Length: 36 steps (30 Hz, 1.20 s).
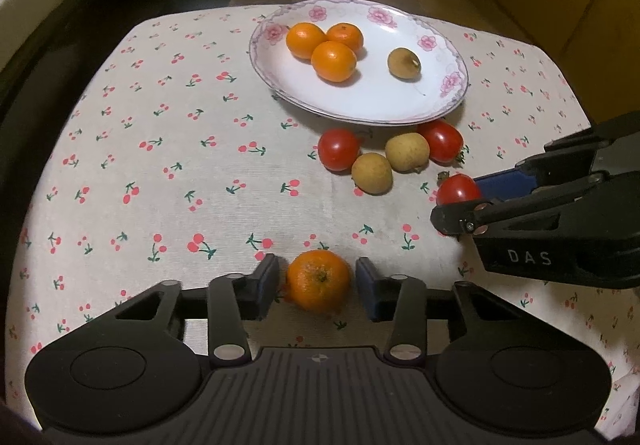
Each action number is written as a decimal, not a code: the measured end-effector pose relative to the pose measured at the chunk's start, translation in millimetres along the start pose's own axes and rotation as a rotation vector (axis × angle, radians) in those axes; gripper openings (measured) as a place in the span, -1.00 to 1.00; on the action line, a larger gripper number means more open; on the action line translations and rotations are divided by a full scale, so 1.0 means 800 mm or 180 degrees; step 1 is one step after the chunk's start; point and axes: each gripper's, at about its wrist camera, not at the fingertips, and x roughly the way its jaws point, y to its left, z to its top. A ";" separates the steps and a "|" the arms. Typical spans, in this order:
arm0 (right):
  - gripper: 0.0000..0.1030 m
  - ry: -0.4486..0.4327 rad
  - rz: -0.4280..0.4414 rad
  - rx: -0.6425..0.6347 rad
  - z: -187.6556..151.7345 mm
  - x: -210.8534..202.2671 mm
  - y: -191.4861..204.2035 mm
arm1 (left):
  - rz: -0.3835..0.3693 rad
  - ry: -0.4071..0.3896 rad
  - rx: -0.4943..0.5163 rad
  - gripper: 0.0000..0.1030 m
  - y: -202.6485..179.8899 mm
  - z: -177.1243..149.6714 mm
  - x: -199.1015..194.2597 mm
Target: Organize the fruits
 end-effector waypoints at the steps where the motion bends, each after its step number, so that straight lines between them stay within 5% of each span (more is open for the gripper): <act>1: -0.42 -0.0005 -0.0006 -0.0004 0.000 -0.001 0.001 | 0.0012 -0.0002 0.0034 -0.16 -0.001 0.000 -0.001; 36: -0.43 -0.0258 0.0048 0.0134 -0.002 -0.044 -0.014 | -0.0066 -0.0255 -0.0035 -0.18 -0.014 0.036 -0.022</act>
